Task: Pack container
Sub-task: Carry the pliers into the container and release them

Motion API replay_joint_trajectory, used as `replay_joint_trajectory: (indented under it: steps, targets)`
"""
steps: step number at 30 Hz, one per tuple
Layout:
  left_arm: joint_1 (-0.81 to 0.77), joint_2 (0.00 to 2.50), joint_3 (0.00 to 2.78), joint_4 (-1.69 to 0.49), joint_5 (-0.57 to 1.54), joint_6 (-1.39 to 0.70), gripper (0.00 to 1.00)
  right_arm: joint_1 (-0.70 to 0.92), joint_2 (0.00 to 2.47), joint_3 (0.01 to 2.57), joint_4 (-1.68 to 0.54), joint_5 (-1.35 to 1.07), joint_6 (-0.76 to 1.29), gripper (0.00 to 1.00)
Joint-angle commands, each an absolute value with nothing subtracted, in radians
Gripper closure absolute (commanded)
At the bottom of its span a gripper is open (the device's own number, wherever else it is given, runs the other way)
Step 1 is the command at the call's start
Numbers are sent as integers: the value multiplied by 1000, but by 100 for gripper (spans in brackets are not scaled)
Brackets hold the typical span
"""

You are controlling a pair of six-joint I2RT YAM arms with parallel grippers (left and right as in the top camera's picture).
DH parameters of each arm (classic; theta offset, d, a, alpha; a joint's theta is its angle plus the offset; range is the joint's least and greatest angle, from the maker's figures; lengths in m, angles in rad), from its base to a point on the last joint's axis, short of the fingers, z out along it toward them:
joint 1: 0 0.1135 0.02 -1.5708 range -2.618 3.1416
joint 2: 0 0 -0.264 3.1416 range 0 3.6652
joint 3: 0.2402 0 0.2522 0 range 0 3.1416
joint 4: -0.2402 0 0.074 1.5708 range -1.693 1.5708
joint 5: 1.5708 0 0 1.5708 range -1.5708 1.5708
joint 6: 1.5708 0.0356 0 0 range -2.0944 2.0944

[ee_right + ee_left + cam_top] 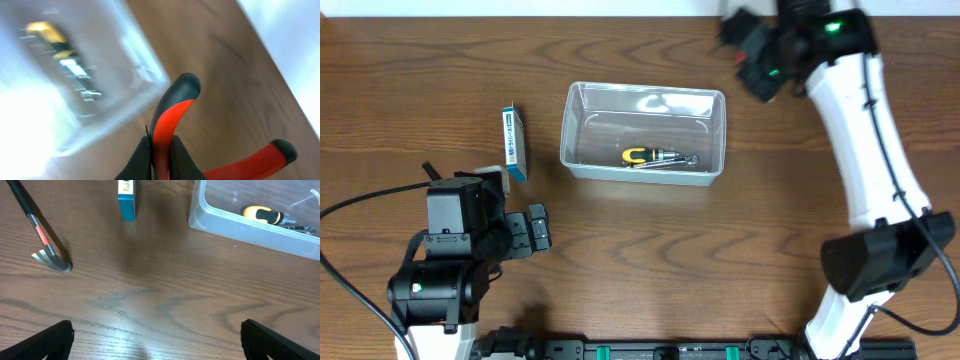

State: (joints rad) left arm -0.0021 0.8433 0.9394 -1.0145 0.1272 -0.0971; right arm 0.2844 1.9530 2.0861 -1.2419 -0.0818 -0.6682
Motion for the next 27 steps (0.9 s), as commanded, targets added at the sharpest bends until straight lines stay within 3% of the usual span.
replay_joint_trajectory:
  steps: [1,7,22,27]
  targets:
    - [-5,842,957,-1017,120,-87,2,382,1988,2075,-1273,-95,-782,99]
    - [-5,842,957,-1017,120,-87,2,464,2046,2044,-1271,-160,-828,99]
    - [-5,842,957,-1032,120,-87,2,466,2310,2019,-1216,-181,-850,98]
    - [-5,842,957,-1039,120,-87,2,465,2331,2019,-1219,-181,-850,78]
